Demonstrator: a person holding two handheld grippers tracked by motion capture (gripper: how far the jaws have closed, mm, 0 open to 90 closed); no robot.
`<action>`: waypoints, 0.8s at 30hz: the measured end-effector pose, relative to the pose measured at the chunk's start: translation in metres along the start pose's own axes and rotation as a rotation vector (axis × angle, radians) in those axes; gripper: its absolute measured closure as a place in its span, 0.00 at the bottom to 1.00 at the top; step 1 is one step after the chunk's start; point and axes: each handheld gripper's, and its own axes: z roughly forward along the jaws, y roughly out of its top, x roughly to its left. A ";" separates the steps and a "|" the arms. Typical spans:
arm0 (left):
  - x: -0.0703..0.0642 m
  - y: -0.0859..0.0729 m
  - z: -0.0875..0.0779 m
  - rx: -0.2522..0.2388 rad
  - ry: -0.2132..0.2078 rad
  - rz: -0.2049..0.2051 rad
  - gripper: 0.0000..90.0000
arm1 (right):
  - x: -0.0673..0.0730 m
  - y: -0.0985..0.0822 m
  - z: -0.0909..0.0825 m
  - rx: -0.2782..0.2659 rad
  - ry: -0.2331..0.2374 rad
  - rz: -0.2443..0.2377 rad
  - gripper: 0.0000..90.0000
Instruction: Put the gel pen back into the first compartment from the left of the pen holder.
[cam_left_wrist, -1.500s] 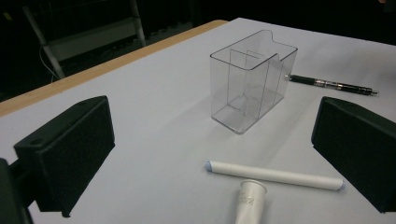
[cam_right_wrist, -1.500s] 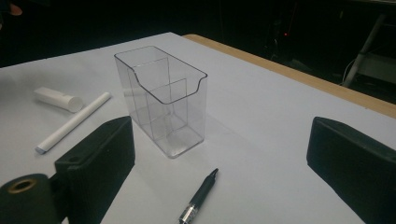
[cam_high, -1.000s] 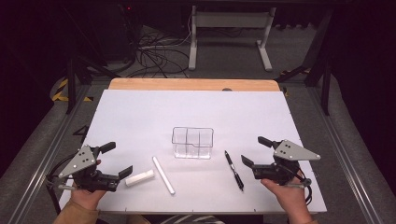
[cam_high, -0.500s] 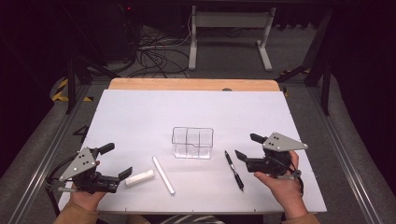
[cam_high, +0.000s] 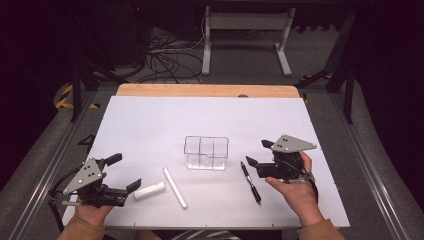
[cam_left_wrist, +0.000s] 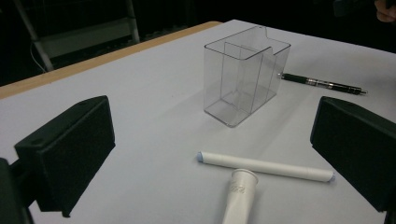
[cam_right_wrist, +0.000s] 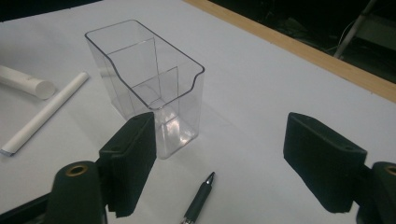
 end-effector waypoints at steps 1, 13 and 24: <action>0.000 0.000 0.000 0.005 0.002 0.006 0.01 | 0.000 0.000 0.002 0.008 0.003 0.005 0.29; -0.001 0.000 0.000 0.000 -0.002 0.003 0.01 | -0.006 0.003 0.011 0.099 0.013 0.078 0.31; 0.000 0.000 0.000 0.002 0.006 0.007 0.01 | -0.009 0.004 0.012 0.181 0.055 0.142 0.44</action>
